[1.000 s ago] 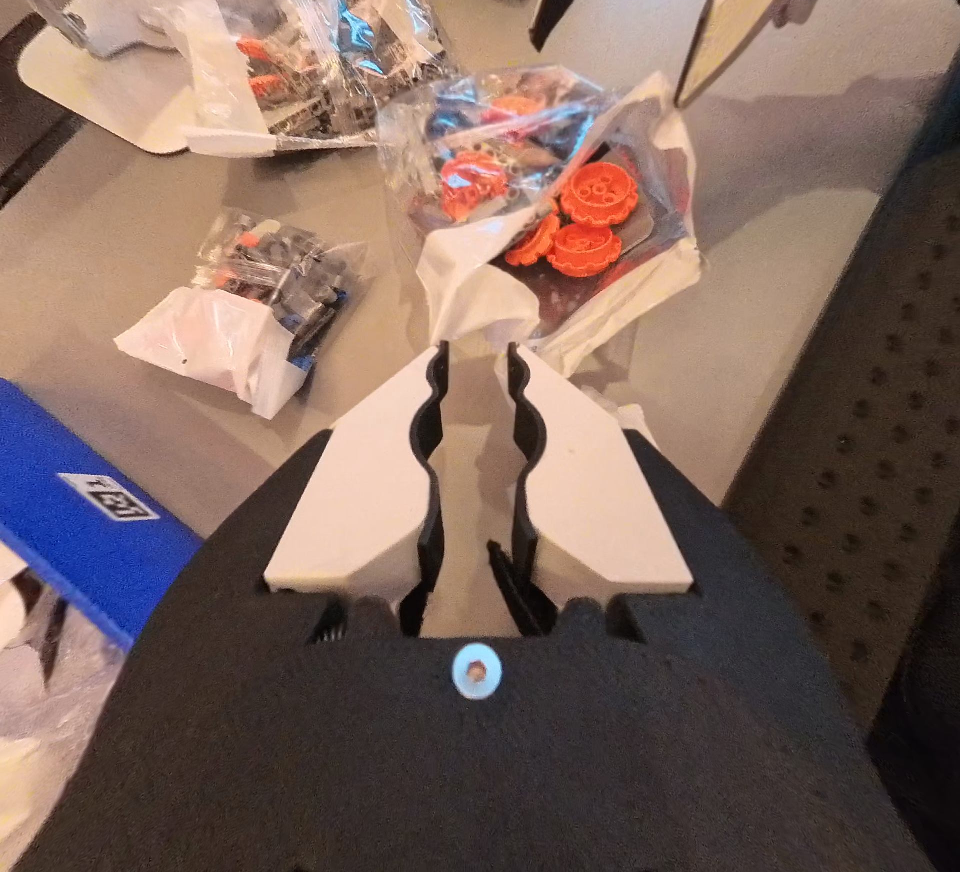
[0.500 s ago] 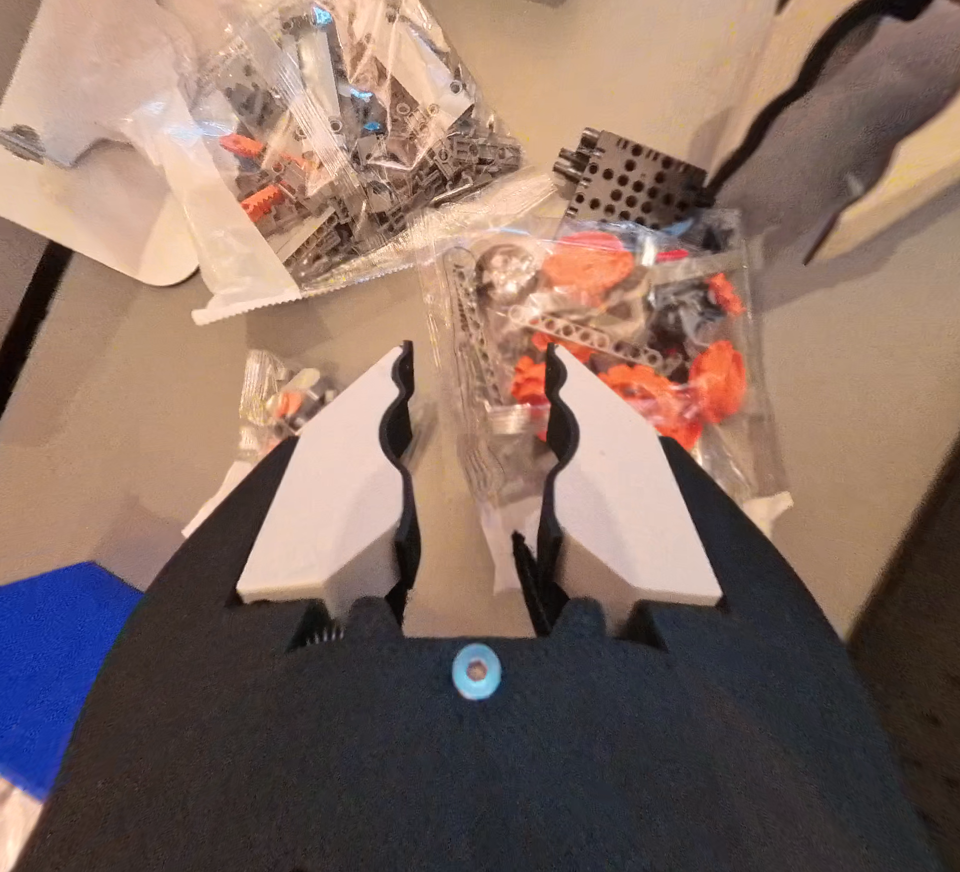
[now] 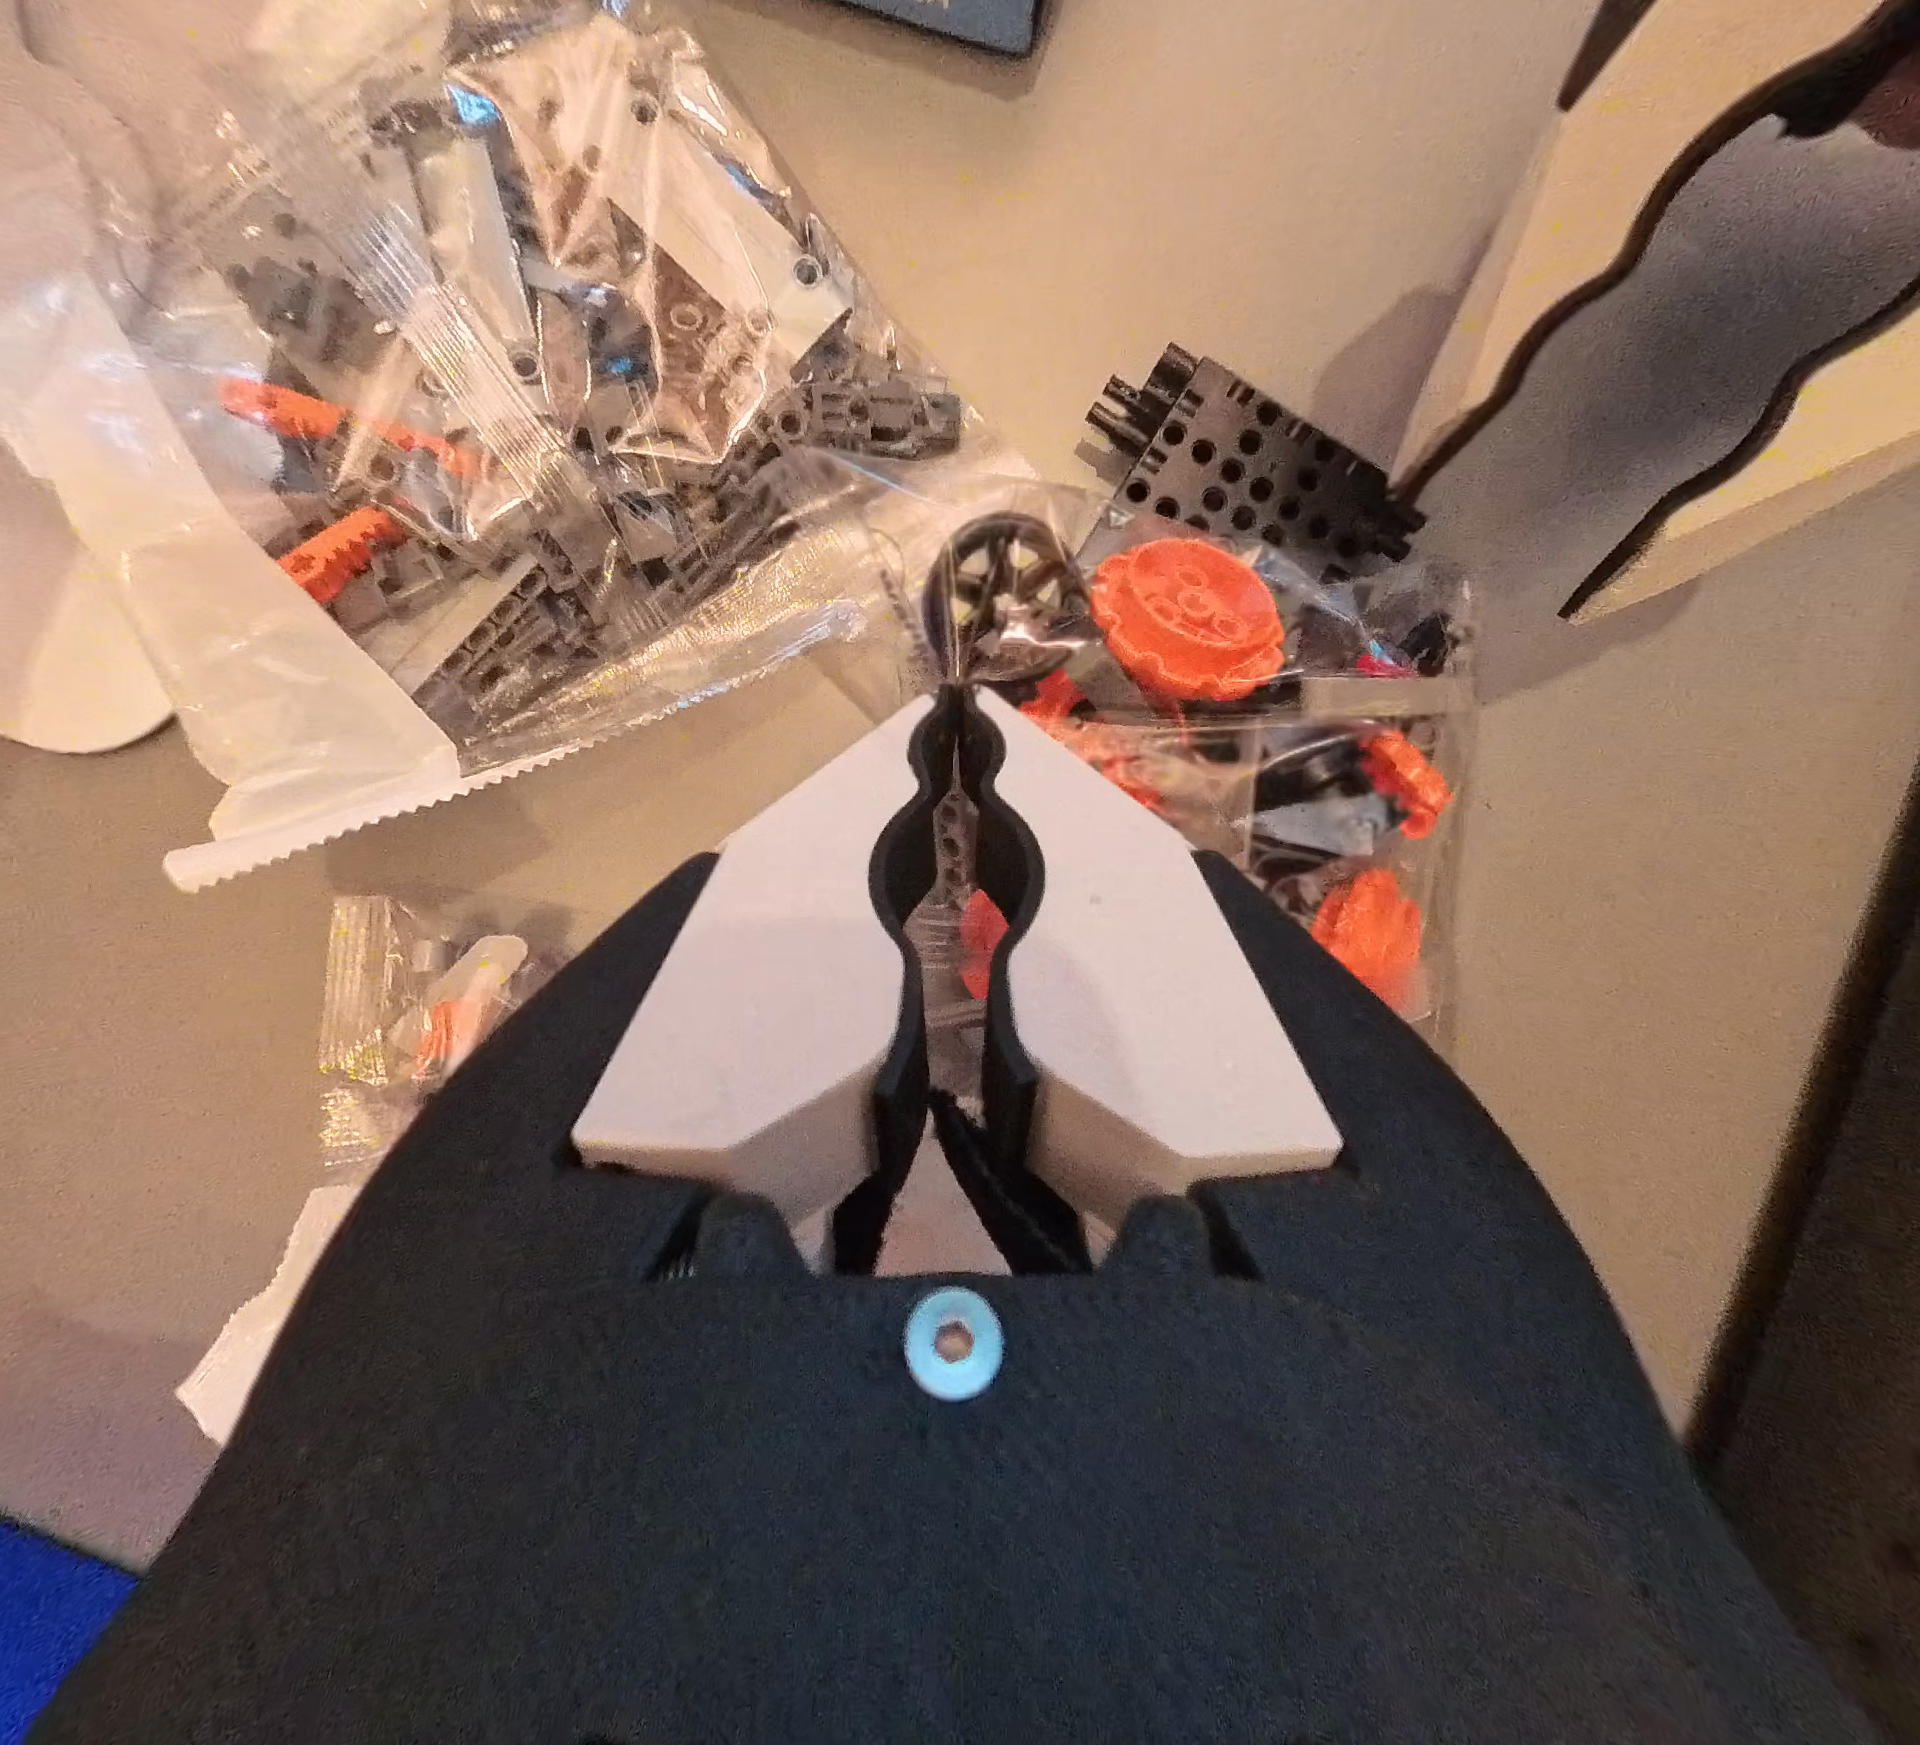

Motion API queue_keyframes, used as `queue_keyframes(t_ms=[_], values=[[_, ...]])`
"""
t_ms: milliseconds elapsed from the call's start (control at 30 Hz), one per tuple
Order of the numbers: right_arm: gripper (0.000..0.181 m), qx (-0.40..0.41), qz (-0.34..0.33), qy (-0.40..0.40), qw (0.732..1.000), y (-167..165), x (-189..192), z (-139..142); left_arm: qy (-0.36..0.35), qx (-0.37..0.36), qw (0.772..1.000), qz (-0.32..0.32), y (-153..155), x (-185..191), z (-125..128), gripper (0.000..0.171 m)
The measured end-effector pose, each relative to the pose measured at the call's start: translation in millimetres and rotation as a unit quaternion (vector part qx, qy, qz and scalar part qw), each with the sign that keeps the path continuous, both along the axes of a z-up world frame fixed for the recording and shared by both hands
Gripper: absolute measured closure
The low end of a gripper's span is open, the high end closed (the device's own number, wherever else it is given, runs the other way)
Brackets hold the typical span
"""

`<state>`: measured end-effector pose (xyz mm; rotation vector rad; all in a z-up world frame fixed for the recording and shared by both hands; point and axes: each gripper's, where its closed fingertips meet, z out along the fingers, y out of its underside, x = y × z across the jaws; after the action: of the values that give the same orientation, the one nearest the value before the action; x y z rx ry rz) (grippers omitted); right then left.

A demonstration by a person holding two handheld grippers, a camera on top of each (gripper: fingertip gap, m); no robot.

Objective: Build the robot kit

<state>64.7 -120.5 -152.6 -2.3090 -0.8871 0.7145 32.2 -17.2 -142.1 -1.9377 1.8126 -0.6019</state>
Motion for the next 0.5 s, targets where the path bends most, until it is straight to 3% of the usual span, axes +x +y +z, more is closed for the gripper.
queue_keyframes(t_ms=[267, 367, 500], values=[[0.126, 0.025, -0.017, 0.061, 0.998, 15.6, -2.1, 11.2, -0.123, -0.012, 0.992, 0.014, -7.4, 5.3, 38.0, 0.171], [0.138, 0.018, -0.024, 0.071, 0.997, 20.2, -3.5, 8.1, -0.144, -0.019, 0.989, 0.019, -8.8, 7.4, 41.7, 0.171], [0.174, 0.022, -0.018, 0.086, 0.996, 21.9, -7.6, 9.1, -0.166, -0.028, 0.986, 0.015, -10.4, 12.2, 47.6, 0.171]])
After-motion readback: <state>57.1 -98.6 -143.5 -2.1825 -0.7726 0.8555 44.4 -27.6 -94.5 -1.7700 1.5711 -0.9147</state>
